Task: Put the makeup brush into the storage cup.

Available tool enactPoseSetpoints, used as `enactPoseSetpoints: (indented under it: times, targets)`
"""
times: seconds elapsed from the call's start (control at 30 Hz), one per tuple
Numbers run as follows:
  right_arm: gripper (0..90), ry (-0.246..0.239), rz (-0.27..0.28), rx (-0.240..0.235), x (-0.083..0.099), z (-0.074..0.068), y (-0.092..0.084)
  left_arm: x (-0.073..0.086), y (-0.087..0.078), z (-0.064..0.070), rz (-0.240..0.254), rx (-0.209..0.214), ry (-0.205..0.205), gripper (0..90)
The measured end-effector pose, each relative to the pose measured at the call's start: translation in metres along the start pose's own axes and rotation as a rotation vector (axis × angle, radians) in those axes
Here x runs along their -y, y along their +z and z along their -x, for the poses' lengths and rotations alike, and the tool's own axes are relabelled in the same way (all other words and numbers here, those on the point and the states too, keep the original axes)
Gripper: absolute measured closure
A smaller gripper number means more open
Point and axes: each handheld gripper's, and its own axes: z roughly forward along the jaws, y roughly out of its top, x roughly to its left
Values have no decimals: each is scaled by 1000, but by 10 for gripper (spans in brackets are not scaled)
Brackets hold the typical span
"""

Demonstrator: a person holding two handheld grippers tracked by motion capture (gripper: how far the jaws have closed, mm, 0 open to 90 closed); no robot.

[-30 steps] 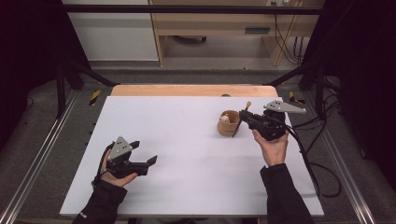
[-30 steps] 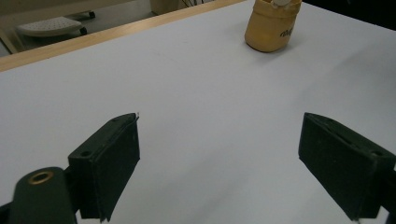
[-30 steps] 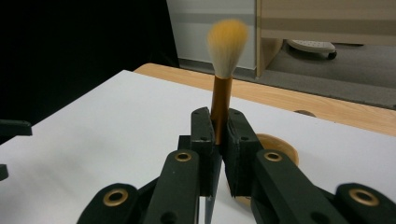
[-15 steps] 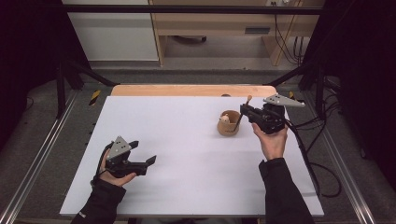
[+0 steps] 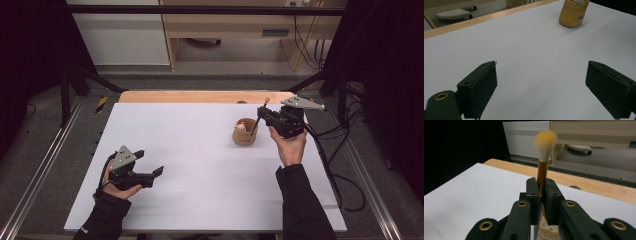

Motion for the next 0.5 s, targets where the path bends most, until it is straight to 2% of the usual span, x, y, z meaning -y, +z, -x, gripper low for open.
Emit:
enactPoseSetpoints:
  times: [0.5]
  targets:
    - [835,-2,6,26,-3,4,9,7,-13,-11,7,-23,-8,77]
